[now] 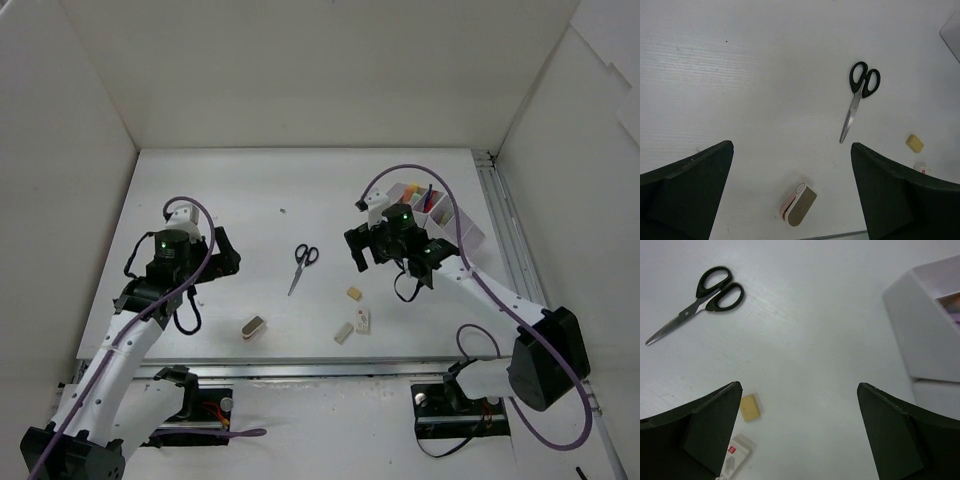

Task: Sort the stationery into containers
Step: Pick up the scissors from the center of the board.

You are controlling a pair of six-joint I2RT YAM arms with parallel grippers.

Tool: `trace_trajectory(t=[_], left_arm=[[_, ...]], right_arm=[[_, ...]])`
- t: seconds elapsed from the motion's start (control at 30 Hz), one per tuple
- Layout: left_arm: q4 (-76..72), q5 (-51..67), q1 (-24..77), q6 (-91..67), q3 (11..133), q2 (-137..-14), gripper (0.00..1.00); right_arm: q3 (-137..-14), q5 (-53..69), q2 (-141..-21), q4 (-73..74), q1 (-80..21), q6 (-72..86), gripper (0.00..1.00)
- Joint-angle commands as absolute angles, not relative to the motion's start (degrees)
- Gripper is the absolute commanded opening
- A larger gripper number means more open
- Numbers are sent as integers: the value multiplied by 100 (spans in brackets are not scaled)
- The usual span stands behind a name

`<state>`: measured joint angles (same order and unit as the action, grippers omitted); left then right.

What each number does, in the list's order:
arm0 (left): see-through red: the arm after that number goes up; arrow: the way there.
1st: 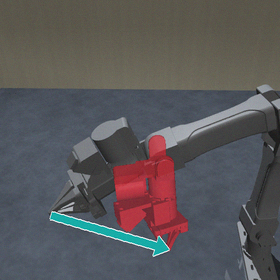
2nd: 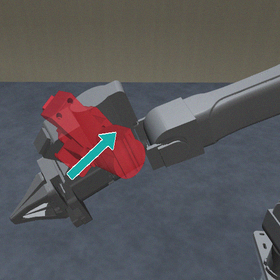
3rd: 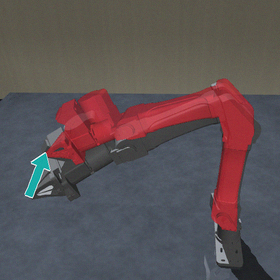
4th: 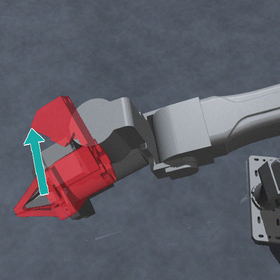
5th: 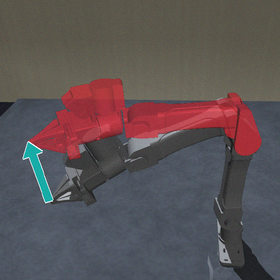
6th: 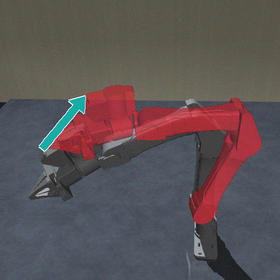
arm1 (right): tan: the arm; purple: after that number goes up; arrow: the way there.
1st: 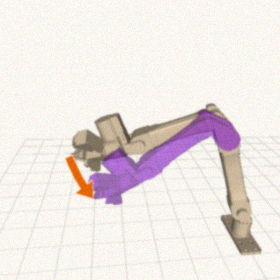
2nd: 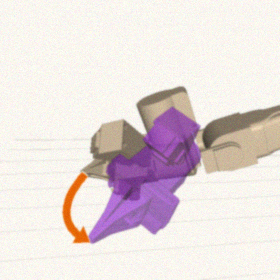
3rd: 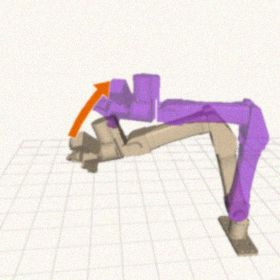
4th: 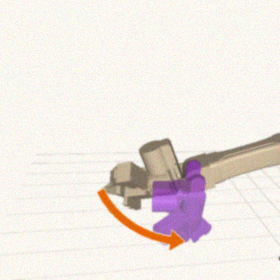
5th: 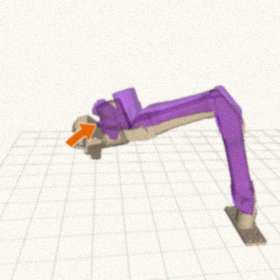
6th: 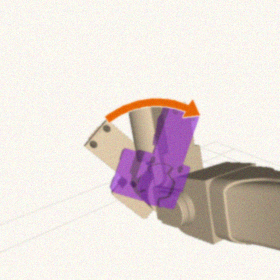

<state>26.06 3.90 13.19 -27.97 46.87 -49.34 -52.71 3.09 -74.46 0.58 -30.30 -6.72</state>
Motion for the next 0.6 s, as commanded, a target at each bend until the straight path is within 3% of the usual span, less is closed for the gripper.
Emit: trace_trajectory(t=[0.0, 0.13, 0.37, 0.57], left_arm=[[2241, 659, 1441, -2996, 4623, -5036, 99], [2188, 633, 1556, -3111, 4544, -5246, 100], [2364, 194, 1854, -3269, 4588, -5361, 99], [2645, -191, 1907, -3287, 4632, -5291, 99]], right_arm=[[-5177, 826, -7681, -536, -3137, 421, 98], [-5492, 661, -8636, -1036, -3348, 1577, 98], [-7327, -1217, -10519, -353, -3980, 2382, 90], [-7988, -1906, -11346, -106, -4148, 2513, 75]])
